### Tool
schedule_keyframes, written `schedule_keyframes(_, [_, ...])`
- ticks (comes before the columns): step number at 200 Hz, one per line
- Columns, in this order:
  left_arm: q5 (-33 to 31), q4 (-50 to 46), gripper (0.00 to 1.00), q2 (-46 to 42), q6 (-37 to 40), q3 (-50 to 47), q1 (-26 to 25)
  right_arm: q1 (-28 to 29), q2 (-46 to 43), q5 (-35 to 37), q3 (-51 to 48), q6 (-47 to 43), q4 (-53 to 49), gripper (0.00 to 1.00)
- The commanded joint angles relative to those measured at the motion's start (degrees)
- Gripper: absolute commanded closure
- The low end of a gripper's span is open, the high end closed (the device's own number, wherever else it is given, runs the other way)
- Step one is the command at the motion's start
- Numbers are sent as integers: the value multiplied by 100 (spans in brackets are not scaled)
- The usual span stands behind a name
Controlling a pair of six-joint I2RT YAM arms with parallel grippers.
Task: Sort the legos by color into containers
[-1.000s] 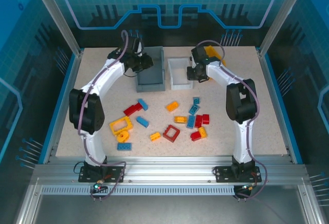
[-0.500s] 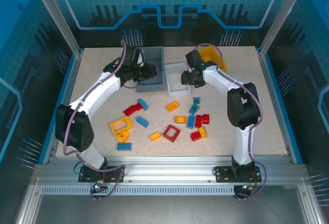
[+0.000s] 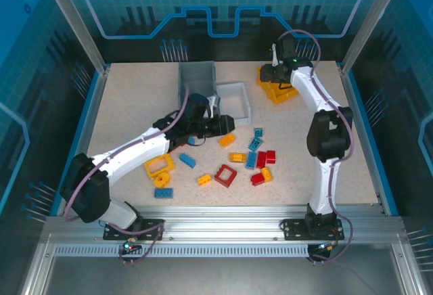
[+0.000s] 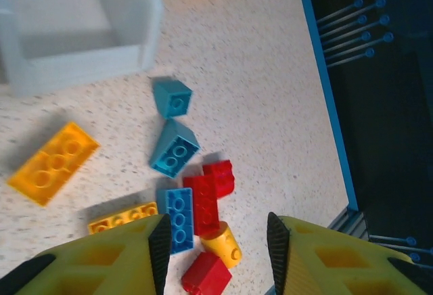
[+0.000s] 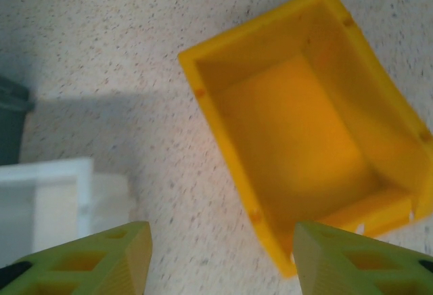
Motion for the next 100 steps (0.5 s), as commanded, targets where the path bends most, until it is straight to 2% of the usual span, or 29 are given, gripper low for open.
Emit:
schedule_keyframes(1, [-440,686,54,-276,-186,-194,-330,17,759,-164,921,-575,-908,41])
schedule_keyframes(30, [-639,815,54,-354,-284,-415,-578,-65,1633,-70,2004,-585,-1482,43])
schedule_keyframes(65, [-751,624,54,-574,-262,-553,-702,-103,1983,-5,2352,-610,-1584,48])
schedule_keyframes(81, [-792,551,54,-712,-263,-649,-735,-112,2048,-22,2386,-606,-1599,53])
schedule_keyframes(100, [-878,466,54,-903,-256,-764,-760,-101,2029,-29,2327,-530,-1600,64])
